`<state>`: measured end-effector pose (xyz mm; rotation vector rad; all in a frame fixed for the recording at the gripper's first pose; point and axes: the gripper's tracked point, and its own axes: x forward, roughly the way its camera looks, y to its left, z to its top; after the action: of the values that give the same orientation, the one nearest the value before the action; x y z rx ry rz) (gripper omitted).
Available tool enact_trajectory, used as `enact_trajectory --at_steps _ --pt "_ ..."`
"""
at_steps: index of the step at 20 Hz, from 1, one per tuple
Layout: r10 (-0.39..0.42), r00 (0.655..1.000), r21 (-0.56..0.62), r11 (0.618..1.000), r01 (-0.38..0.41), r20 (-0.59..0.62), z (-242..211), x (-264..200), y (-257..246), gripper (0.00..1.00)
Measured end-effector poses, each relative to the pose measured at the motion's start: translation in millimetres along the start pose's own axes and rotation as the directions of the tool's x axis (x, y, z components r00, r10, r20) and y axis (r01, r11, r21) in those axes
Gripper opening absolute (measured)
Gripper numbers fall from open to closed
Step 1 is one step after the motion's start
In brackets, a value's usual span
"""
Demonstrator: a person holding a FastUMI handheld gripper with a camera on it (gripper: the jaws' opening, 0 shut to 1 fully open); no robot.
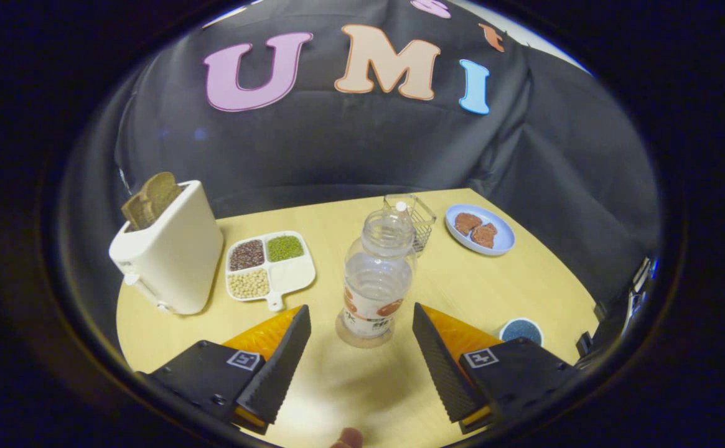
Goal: Take the bottle from table, then pour the juice into the cup, finally place the bottle on the coaster
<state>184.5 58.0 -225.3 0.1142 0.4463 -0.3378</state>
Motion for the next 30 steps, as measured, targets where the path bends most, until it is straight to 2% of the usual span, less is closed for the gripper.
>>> enact_trajectory --at_steps 5,10,14,18,23,30 --pt "0.093 0.994 -0.049 0.995 -0.09 0.059 21.9 -46.7 -18.2 1.0" --pt "0.19 0.973 -0.1 0.979 -0.177 0.129 59.1 -84.4 -41.1 1.0" --pt "0.278 0.944 -0.121 0.958 -0.259 0.177 92.1 -109.6 -54.8 1.0" --pt "0.39 0.894 -0.14 0.92 -0.367 0.221 116.0 -131.1 -59.8 1.0" --pt "0.43 0.874 -0.173 0.901 -0.398 0.225 130.9 -144.0 -82.9 1.0" --pt "0.47 0.842 -0.127 0.882 -0.453 0.266 146.4 -170.2 -108.1 1.0"
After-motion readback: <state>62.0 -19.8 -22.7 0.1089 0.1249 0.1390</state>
